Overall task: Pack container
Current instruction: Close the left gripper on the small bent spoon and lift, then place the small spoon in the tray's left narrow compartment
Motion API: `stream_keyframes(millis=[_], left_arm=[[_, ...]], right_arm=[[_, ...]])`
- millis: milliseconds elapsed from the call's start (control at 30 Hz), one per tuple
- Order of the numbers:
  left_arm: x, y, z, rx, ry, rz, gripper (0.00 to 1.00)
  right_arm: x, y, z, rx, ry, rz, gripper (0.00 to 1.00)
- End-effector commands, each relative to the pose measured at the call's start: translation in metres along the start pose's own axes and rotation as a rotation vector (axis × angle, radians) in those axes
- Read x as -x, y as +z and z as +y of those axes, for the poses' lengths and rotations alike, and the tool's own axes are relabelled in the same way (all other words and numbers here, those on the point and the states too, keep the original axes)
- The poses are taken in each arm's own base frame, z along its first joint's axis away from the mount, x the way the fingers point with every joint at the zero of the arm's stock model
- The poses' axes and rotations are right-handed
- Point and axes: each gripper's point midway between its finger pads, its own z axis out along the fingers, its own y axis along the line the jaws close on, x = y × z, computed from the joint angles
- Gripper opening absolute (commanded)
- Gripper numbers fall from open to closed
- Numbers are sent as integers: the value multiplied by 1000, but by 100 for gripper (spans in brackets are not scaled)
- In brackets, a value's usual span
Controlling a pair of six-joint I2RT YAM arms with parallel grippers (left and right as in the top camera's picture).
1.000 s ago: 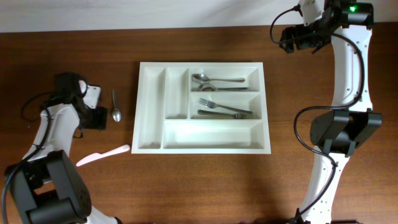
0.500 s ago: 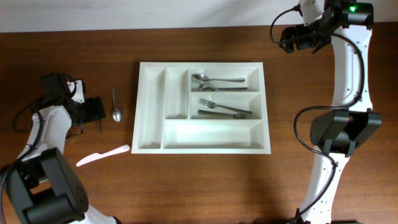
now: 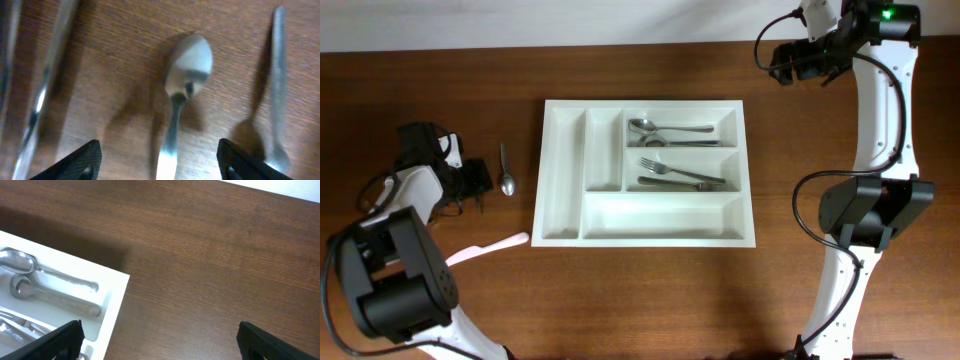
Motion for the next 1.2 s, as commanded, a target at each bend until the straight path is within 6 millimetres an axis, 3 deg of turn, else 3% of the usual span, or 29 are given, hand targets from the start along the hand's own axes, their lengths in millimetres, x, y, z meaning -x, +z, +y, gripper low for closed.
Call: stream_keyframes(millis=[0,233,367,467,700,833,967,1167], left_arm=[[3,11,4,12,-11,2,67],[-1,20,4,11,-12,15,26],[-1,20,4,11,-12,16,17],[-1,20,3,6,-13,18,2],[18,6,1,3,-8,-14,2],[51,-28,-18,-10,28,-75,2],[73,-67,-52,-39,90,-120,2],[73,-102,-120,-101,215,-127,2]], right_arm=[[8,-17,0,-19,-1,-37,99],[8,-17,0,-19,0,-37,99],[8,-17,0,-19,-1,-37,99],[8,-17,0,-19,0,-37,99],[8,-17,0,-19,0,-37,99],[8,-17,0,-19,0,-37,99],[8,-17,0,-19,-1,-37,99],[8,-17,0,-19,0,-37,99]])
